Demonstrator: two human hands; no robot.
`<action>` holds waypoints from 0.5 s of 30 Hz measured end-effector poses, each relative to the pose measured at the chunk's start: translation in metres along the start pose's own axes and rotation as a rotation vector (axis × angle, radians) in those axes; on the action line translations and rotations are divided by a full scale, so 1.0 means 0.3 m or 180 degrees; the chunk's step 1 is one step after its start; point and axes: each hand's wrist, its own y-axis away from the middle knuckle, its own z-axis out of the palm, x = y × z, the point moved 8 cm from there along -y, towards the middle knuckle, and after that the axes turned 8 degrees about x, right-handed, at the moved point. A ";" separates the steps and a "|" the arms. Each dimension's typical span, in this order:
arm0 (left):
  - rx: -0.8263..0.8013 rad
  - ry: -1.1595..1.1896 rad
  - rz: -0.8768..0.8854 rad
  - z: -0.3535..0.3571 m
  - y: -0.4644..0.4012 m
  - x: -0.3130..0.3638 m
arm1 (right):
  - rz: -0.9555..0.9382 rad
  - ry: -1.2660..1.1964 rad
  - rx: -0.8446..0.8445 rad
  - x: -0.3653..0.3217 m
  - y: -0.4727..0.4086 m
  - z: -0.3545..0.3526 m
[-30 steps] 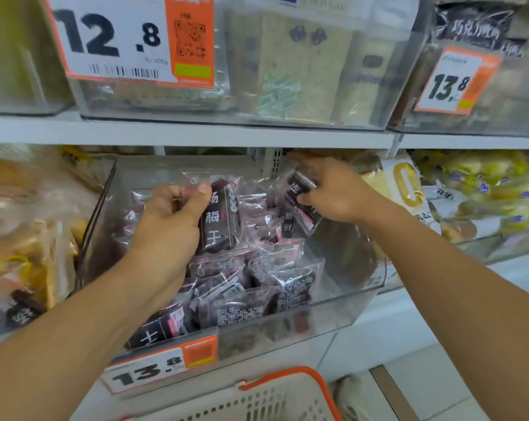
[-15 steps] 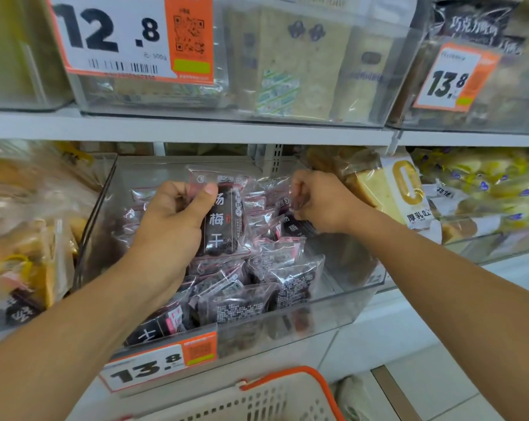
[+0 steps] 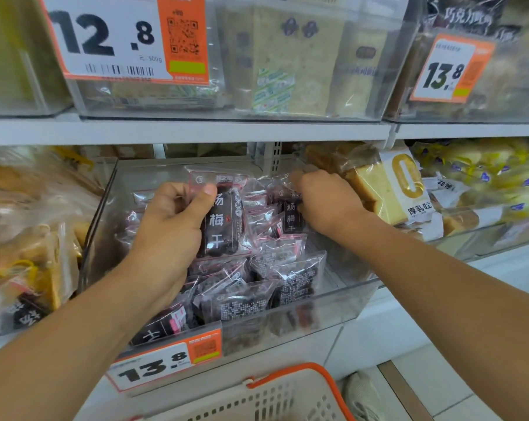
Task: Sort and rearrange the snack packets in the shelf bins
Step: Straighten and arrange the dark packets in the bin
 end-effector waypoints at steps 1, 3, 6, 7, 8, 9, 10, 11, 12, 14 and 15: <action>0.0004 0.0025 -0.0008 0.002 0.002 0.001 | 0.0084 0.0025 -0.0010 0.004 0.000 0.002; -0.0007 0.0005 -0.0013 0.003 0.006 0.008 | 0.0238 0.0172 -0.0228 -0.002 0.008 0.015; -0.0134 -0.0152 0.0172 0.020 0.018 0.038 | 0.0284 0.0285 -0.0274 -0.013 0.015 0.013; -0.0218 -0.0184 0.0268 0.033 0.027 0.056 | 0.0264 0.0280 -0.0147 -0.007 0.015 -0.006; -0.0336 -0.0290 0.0438 0.048 0.037 0.076 | 0.0238 0.0150 0.0012 0.003 0.014 -0.031; -0.0478 -0.0479 0.0682 0.067 0.054 0.102 | 0.0202 -0.0119 0.0163 0.016 0.017 -0.057; -0.0638 -0.0687 0.0967 0.091 0.076 0.128 | 0.0207 -0.0580 0.0282 0.031 0.027 -0.085; -0.0767 -0.0836 0.1228 0.117 0.106 0.152 | 0.0292 -0.1302 0.0304 0.043 0.050 -0.113; -0.0851 -0.0916 0.1414 0.140 0.133 0.166 | 0.0447 -0.2222 0.0177 0.048 0.084 -0.136; -0.0933 -0.0997 0.1641 0.182 0.181 0.174 | 0.0559 -0.3980 -0.0586 0.011 0.171 -0.168; -0.0935 -0.1065 0.1734 0.199 0.196 0.172 | 0.0447 -0.4462 -0.1049 -0.020 0.217 -0.187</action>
